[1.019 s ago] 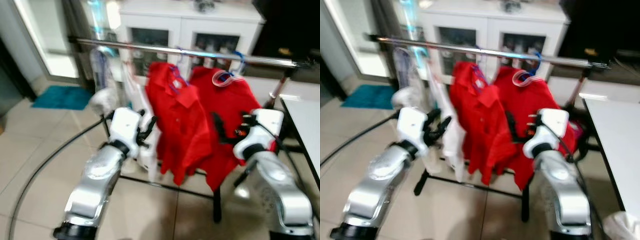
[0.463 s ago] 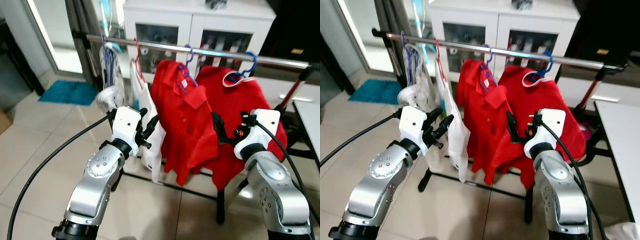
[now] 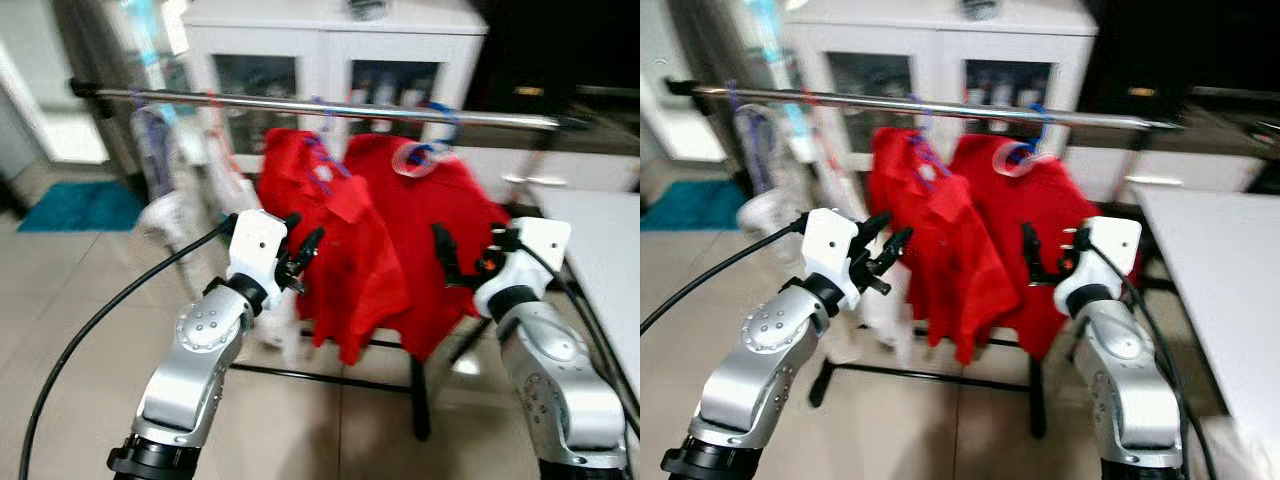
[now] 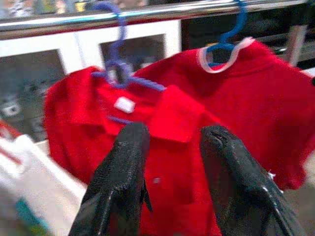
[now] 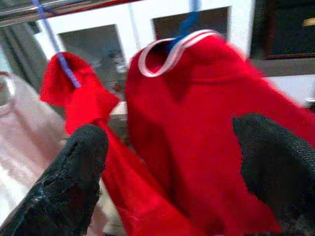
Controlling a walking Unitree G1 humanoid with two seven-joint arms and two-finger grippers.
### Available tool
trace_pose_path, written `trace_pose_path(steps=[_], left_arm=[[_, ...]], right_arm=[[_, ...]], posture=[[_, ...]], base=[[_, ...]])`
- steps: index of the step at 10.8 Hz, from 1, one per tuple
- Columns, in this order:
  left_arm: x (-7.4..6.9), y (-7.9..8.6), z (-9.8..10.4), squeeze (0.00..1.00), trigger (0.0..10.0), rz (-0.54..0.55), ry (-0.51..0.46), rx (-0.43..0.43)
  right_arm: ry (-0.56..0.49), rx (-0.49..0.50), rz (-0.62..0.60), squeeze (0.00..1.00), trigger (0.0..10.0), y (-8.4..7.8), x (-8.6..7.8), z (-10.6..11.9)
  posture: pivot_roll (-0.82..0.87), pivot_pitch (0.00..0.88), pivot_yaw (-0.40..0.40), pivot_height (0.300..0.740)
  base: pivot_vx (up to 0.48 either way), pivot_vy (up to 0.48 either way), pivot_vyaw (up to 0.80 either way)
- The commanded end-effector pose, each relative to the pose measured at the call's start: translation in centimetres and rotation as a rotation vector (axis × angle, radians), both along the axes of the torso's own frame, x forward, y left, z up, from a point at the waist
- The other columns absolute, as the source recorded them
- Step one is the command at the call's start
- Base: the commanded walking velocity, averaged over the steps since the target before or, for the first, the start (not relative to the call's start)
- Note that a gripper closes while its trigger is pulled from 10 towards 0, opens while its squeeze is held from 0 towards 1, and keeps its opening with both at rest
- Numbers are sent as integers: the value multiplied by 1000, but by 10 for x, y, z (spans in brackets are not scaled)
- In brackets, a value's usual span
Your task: Hang hanger
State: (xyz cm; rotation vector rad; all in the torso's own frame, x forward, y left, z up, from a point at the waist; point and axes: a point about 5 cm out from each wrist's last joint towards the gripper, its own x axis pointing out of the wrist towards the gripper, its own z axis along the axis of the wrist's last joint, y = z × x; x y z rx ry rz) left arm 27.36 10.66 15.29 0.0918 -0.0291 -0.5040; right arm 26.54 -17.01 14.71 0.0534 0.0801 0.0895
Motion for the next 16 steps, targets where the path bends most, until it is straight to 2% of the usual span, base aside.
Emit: trace_pose_path(steps=[1, 6, 8, 9, 11, 13, 16], left_arm=[[1, 1, -2, 0, 10000, 5, 16, 0], [2, 2, -1, 0, 10000, 24, 16, -19], [5, 8, 2, 0, 10000, 106, 18, -115], [5, 9, 3, 0, 10000, 102, 6, -83], [5, 7, 3, 0, 10000, 111, 1, -77], [6, 7, 1, 0, 10000, 112, 5, -67], [5, 5, -3, 0, 10000, 92, 23, -63]], right_arm=[[-4, 0, -9, 1000, 10000, -3, 1, 3], [-16, -12, 22, 1000, 10000, 1, 2, 4], [-8, -50, 61, 1000, 10000, 4, 2, 3], [-8, -56, 67, 1000, 10000, 4, 2, 3], [-17, -60, 72, 1000, 10000, 3, 4, 5], [-34, -50, 57, 1000, 10000, 1, 5, 7], [-75, -3, 52, 1000, 10000, -2, 8, 21]], posture=[[125, 9, 17, 740], [124, 16, 11, 740], [121, 21, 5, 740], [120, 22, 3, 740], [117, 20, -2, 740], [117, 18, -3, 740], [114, 11, -1, 740]], base=[[349, 0, -456], [348, 0, 0], [0, 0, 0], [0, 0, 800], [0, -480, 800], [0, -480, 0], [0, 0, 0]])
